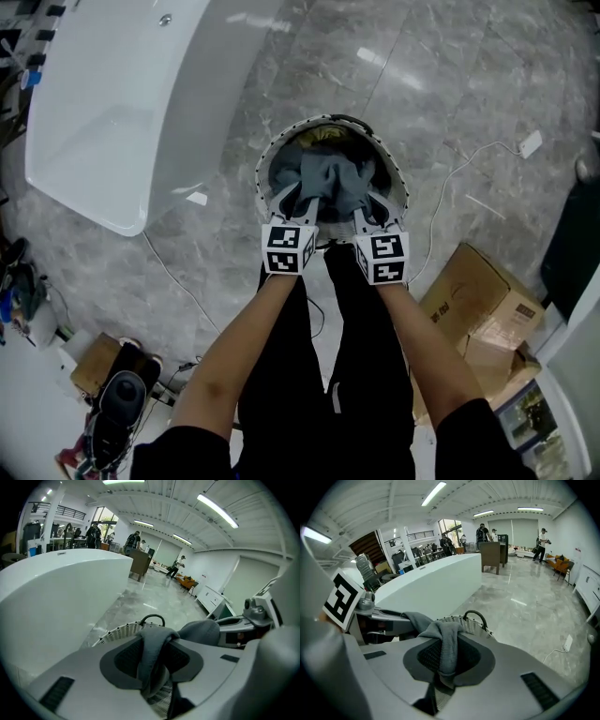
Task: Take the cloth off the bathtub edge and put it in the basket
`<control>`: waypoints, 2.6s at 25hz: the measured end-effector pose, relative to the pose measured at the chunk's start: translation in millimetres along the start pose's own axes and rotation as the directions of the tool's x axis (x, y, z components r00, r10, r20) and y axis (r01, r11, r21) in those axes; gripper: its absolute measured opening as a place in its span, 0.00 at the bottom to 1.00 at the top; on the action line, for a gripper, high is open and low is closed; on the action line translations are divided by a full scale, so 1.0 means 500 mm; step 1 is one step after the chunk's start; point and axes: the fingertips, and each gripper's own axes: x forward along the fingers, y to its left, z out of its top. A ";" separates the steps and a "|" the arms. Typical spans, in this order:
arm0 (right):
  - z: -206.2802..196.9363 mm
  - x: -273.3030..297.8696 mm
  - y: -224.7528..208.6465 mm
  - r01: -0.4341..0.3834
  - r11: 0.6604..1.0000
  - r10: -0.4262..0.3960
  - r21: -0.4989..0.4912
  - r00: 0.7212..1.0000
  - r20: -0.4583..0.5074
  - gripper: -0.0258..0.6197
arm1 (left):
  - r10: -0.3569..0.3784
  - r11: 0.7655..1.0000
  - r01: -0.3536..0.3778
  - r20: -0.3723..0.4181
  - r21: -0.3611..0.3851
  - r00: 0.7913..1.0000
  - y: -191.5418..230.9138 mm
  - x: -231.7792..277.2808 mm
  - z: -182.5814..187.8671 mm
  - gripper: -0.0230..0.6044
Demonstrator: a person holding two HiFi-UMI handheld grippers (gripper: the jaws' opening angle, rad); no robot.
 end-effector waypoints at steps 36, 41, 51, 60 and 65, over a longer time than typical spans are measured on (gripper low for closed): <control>0.038 -0.094 -0.034 0.061 0.991 -0.060 0.122 0.998 -0.008 0.33 | -0.122 0.993 0.121 -0.040 -0.009 0.992 -0.083 -0.052 0.020 0.42; 0.093 -0.154 -0.018 0.043 0.993 -0.048 0.114 0.998 0.038 0.33 | -0.136 0.991 0.136 -0.045 0.000 0.990 -0.106 -0.091 0.055 0.42; 0.313 -0.403 0.095 -0.006 0.998 -0.007 0.068 0.983 0.185 0.33 | -0.157 0.986 0.149 0.118 0.077 0.980 -0.148 -0.334 0.311 0.42; 0.554 -0.620 0.142 0.022 0.994 -0.064 0.109 0.916 0.396 0.33 | -0.285 0.948 0.253 0.163 0.190 0.944 -0.272 -0.528 0.524 0.38; 0.635 -0.700 0.173 0.020 0.988 -0.091 0.151 0.874 0.477 0.33 | -0.339 0.926 0.274 0.255 0.260 0.906 -0.322 -0.619 0.647 0.33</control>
